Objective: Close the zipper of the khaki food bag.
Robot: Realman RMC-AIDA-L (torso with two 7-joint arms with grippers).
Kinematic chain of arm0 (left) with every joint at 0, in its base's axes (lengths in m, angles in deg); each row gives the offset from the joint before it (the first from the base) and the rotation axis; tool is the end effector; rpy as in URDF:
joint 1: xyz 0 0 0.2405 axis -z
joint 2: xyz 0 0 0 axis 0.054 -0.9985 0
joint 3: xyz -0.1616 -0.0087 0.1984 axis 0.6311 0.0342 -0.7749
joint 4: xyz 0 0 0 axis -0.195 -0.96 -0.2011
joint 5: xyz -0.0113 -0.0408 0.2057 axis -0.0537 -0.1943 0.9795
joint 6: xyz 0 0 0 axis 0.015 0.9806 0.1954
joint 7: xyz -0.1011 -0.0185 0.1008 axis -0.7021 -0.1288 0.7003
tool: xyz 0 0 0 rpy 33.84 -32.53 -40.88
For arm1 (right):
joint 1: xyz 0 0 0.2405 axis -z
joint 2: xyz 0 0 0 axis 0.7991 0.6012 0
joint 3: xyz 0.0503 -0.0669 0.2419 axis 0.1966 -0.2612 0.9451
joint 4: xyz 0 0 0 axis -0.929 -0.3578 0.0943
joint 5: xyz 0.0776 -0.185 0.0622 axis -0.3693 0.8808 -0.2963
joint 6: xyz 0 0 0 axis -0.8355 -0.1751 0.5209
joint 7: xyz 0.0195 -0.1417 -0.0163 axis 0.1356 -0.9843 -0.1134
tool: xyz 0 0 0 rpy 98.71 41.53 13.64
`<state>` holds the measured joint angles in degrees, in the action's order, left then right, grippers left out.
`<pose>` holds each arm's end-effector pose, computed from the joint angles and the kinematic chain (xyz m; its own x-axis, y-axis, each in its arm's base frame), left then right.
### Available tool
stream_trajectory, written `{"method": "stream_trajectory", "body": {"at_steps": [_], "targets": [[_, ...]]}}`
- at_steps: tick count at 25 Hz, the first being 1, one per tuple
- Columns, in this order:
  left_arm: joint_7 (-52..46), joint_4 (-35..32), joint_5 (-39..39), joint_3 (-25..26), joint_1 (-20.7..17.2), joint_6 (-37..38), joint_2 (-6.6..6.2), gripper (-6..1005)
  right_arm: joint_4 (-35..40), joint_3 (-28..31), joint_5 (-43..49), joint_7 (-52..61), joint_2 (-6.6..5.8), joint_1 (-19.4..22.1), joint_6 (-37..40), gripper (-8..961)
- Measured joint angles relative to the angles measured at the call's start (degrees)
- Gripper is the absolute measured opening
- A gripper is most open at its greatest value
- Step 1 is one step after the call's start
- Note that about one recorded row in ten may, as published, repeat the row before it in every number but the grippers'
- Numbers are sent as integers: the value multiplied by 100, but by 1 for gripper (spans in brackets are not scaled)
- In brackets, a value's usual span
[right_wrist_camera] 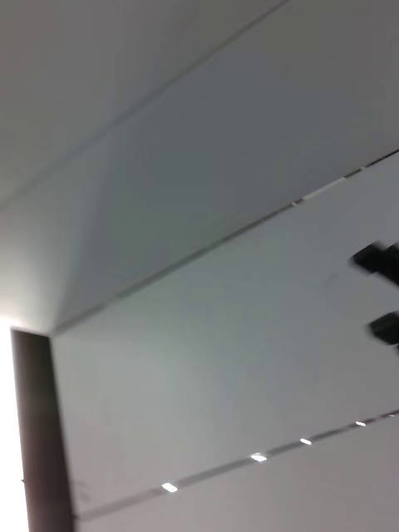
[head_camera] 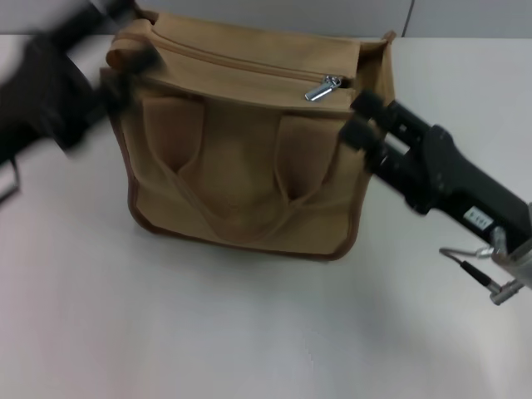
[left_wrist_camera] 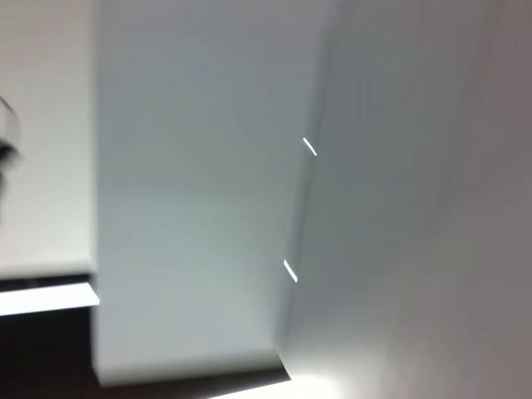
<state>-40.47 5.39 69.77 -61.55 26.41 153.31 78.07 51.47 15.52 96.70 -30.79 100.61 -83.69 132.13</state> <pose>-0.2361 0.2819 0.0534 0.4410 -0.0300 0.8970 0.2713 -0.9482 -0.1651 0.2227 0.2641 -0.0485 0.2886 -0.1842 -0.9395 -0.4593 -0.8877 0.0329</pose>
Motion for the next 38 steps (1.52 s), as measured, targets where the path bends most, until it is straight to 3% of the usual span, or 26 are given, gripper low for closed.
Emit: {"method": "stream_trajectory", "body": {"at_steps": [4,7,9,10,15,21,28,38], "targets": [[51,-119,655,-189,-51,-9,-18,641,25,-17,325,-632,-2,75,-1,618],[499,-206,1641,-172,-329,-147,-65,657,29,-20,611,-1229,-3,188,-59,618],[646,-204,1699,-172,-411,-159,-63,654,16,-22,688,-1585,1,310,-91,618],[1032,-180,1784,-175,-646,-233,-19,652,-15,-29,702,-1759,4,387,-148,618],[1464,-201,1797,-182,-1001,-590,62,660,49,-229,1051,-1723,-20,393,-354,618],[1449,-93,1922,-275,-1015,-612,5,693,69,-322,1519,-1720,-4,344,-660,618],[1444,-94,2382,-287,-919,-736,86,773,28,-327,1676,-1687,3,269,-997,618],[1444,-83,2398,-292,-878,-767,112,773,-22,-346,1689,-1616,6,211,-1081,618]]}}
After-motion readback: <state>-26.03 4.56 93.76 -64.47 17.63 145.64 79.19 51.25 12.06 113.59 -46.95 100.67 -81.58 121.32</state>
